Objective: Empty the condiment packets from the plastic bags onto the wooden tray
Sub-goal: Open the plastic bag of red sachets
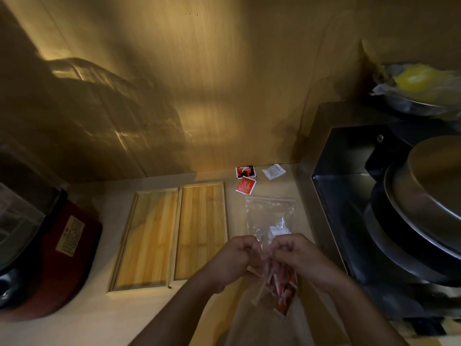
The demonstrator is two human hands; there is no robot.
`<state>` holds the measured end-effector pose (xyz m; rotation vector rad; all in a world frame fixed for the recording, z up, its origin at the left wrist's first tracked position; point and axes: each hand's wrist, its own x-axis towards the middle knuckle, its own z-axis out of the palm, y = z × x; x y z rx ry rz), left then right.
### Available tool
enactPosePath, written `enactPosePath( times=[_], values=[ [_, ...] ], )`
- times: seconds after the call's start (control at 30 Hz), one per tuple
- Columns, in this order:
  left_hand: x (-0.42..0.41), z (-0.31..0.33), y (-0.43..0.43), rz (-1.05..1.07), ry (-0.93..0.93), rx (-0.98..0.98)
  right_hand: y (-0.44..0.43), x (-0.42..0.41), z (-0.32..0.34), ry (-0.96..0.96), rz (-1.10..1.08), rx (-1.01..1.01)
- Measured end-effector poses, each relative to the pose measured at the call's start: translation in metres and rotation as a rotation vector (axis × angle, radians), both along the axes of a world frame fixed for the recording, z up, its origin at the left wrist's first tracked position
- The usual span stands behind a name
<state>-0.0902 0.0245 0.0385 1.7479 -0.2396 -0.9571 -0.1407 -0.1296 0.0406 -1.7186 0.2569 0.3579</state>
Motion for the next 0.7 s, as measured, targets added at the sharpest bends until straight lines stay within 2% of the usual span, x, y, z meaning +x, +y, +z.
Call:
enactPosePath(
  times=[0.07,0.2,0.37,0.5,0.63,0.7],
  values=[
    [-0.004,0.0,-0.003,0.046,-0.05,0.032,0.002,0.001,-0.004,-0.044,-0.026,-0.059],
    [-0.009,-0.007,-0.005,-0.025,-0.343,0.154,0.006,0.002,-0.011,-0.105,0.028,-0.142],
    [-0.011,-0.006,-0.01,-0.047,-0.408,0.144,-0.003,-0.003,-0.009,-0.105,0.113,-0.084],
    [-0.012,-0.009,-0.018,0.043,-0.34,0.094,-0.001,-0.007,-0.011,-0.077,0.166,-0.098],
    [-0.009,-0.01,-0.018,0.076,-0.308,0.06,0.001,-0.012,-0.017,-0.114,-0.011,-0.157],
    [-0.005,-0.009,-0.015,0.085,-0.19,-0.003,0.002,-0.015,-0.019,-0.099,-0.061,-0.203]
  ],
)
